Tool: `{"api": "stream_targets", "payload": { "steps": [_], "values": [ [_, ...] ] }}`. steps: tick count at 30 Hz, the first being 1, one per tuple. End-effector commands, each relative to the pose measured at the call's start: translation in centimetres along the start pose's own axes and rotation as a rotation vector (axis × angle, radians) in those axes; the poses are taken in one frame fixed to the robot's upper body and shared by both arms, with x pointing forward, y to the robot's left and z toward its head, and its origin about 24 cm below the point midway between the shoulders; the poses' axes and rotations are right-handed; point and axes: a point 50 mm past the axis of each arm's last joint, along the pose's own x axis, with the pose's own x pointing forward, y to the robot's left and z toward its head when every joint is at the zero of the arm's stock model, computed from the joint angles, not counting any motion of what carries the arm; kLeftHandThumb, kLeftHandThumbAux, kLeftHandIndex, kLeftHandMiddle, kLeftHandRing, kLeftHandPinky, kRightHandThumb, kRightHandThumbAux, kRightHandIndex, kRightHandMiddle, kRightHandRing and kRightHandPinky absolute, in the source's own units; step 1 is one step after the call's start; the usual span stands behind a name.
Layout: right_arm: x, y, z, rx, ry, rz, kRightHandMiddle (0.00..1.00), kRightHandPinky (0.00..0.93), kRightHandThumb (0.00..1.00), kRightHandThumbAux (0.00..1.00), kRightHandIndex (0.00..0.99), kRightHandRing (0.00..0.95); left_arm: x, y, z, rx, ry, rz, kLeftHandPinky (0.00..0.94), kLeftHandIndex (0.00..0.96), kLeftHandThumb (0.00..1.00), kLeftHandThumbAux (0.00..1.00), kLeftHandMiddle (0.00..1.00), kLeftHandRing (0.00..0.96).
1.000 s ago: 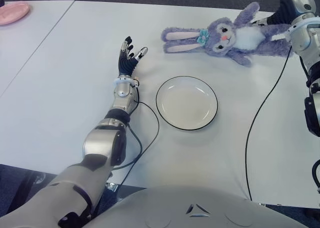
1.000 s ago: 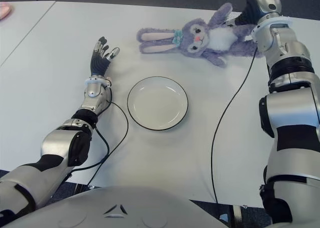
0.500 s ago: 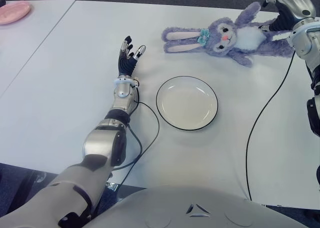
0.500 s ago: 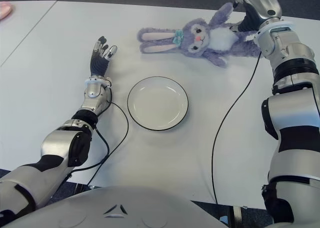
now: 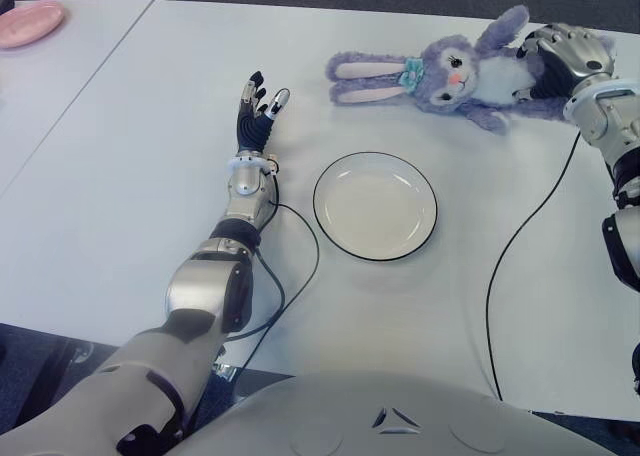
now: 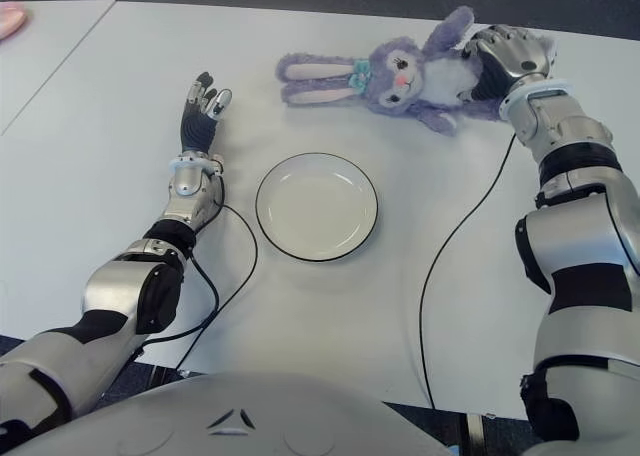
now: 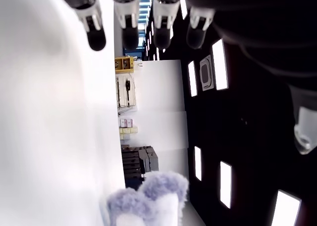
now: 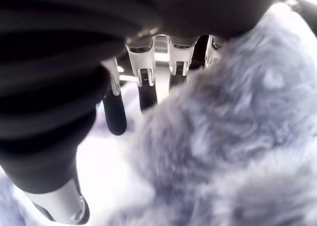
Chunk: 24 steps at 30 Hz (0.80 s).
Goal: Put the doll into the plate.
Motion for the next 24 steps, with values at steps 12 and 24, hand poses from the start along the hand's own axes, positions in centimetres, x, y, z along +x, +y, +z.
{"api": "stream_targets", "payload": {
  "steps": [12, 24],
  "values": [
    [-3.2, 6.8, 0.3, 0.062, 0.04, 0.188, 0.178, 0.12, 0.247, 0.798, 0.239, 0.118, -10.7, 2.8, -11.7, 0.069, 0.549, 0.027, 0.082, 0.102, 0.0, 0.465, 0.076, 0.075],
    [-5.7, 9.1, -1.2, 0.131, 0.099, 0.262, 0.194, 0.178, 0.227, 0.827, 0.236, 0.159, -10.7, 3.2, -11.6, 0.061, 0.543, 0.028, 0.088, 0.087, 0.0, 0.448, 0.077, 0.08]
  ]
}}
